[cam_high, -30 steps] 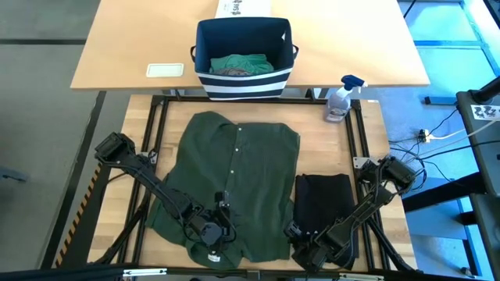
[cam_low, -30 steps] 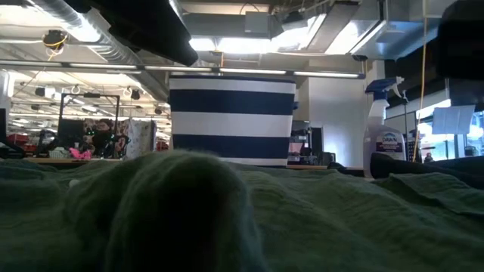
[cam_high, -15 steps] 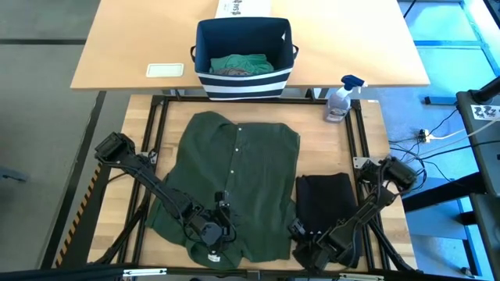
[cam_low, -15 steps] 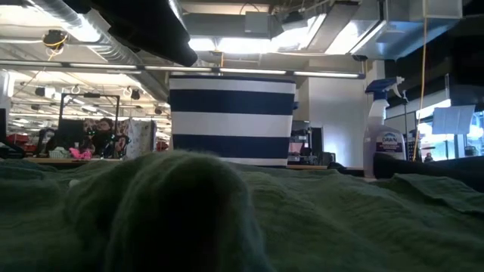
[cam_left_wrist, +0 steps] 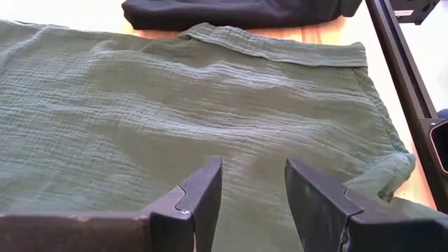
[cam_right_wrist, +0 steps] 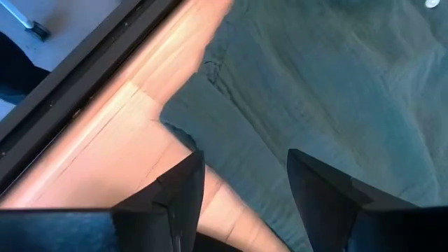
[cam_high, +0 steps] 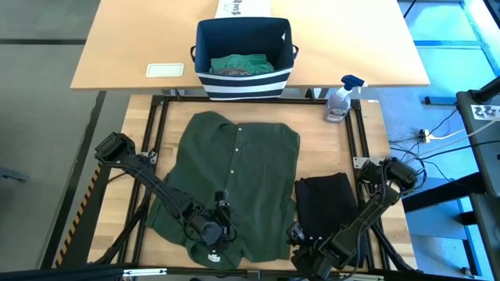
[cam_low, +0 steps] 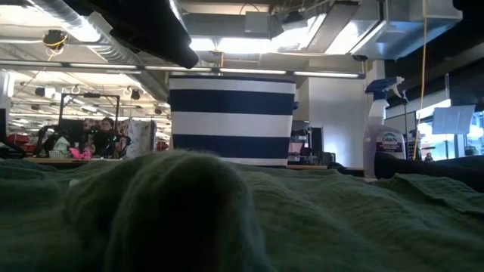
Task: Fold Laundry from Bin
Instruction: Fold the green polo shirt
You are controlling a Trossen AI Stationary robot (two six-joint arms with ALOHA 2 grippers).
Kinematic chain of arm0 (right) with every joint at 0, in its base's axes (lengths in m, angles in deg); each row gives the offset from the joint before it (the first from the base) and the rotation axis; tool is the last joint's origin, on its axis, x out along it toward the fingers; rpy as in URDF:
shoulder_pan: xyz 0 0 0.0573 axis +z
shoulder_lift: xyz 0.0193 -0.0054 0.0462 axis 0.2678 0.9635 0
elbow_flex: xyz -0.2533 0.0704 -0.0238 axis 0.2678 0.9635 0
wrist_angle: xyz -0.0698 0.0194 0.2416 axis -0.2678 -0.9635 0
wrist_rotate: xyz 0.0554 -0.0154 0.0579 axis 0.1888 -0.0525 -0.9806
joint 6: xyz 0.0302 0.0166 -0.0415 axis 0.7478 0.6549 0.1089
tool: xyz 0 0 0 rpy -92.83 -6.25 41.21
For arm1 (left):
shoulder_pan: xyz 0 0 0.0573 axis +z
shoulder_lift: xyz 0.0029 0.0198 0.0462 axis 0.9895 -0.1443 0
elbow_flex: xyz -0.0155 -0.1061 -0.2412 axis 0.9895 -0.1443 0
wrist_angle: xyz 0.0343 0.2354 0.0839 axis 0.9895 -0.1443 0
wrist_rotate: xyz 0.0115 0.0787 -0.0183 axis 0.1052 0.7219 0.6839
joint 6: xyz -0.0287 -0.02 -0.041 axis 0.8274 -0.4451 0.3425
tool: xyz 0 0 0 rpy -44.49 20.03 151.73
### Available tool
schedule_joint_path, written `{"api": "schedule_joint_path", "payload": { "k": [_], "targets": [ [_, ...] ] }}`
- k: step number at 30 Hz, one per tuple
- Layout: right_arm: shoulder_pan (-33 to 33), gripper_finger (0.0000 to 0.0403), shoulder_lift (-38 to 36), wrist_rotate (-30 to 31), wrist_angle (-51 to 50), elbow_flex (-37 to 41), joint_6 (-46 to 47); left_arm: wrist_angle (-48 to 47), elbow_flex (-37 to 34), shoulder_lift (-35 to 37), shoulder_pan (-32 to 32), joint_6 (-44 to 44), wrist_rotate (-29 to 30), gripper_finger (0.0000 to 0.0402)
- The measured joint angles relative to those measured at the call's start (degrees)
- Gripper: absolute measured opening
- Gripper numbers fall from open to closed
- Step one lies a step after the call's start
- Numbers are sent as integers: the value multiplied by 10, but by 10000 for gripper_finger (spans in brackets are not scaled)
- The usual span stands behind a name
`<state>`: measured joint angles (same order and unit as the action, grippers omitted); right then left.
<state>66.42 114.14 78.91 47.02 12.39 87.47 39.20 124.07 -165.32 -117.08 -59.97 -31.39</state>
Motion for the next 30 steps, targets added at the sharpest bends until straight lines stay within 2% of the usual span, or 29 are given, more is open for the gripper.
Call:
{"api": "schedule_joint_path", "payload": {
  "k": [4, 8, 15, 22, 30],
  "targets": [
    [-4, 205, 4, 1, 3, 10, -8, -1, 0, 0, 0, 0, 0, 151],
    [-15, 205, 21, 33, 11, 20, -12, -2, 0, 0, 0, -1, 0, 151],
    [-46, 205, 61, -2, 22, 17, -31, -3, 0, 0, 0, -5, 2, 151],
    [-44, 205, 59, 18, 20, 18, -43, -4, 0, 0, 0, -1, 2, 151],
    [-44, 205, 48, 8, -45, -15, -15, -6, 0, 0, 2, 0, 3, 151]
  ]
}}
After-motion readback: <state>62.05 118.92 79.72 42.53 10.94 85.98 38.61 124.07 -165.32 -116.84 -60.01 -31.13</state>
